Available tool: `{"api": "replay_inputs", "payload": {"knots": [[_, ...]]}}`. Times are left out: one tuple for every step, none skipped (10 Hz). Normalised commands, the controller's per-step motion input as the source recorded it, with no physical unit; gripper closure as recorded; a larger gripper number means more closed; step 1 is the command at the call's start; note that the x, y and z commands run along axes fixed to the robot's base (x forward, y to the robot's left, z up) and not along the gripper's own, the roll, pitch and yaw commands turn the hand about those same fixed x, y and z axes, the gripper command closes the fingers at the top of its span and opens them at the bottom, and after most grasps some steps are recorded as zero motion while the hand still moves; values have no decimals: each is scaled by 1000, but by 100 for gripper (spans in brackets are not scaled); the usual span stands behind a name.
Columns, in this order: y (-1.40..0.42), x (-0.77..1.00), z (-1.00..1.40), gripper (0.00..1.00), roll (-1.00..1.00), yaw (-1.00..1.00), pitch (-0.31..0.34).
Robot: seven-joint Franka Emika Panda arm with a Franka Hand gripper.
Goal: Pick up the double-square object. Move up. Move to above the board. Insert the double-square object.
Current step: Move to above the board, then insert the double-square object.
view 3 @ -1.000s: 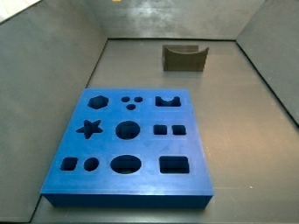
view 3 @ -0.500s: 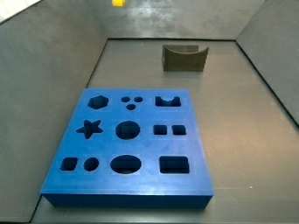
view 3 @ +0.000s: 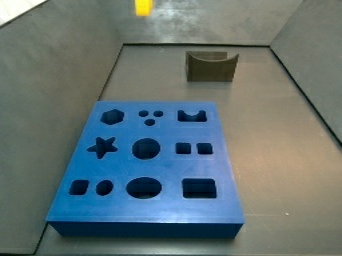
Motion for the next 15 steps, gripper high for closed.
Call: {"api": "replay_inputs", "payload": {"knots": [[-1000, 369, 133, 100, 6, 8, 128], [-1000, 381, 135, 100, -6, 1, 126], [-1000, 408, 144, 100, 7, 3, 150], [-881, 383, 137, 100, 8, 16, 155], [-579, 289, 94, 100, 15, 12, 155], [-287, 169, 55, 100, 28, 12, 121], [0, 0, -17, 100, 0, 0, 0], [-177, 0, -226, 100, 27, -74, 14], [-531, 0, -403, 100, 121, -457, 146], [-420, -49, -371, 100, 81, -657, 187], [-306, -14, -291, 100, 50, -746, 174], [-266, 0, -180, 100, 9, -843, 67], [-217, 0, -154, 100, 7, -923, 0], [-226, 0, -26, 100, 0, -929, 0], [-220, 29, 0, 100, -9, -909, -3]]}}
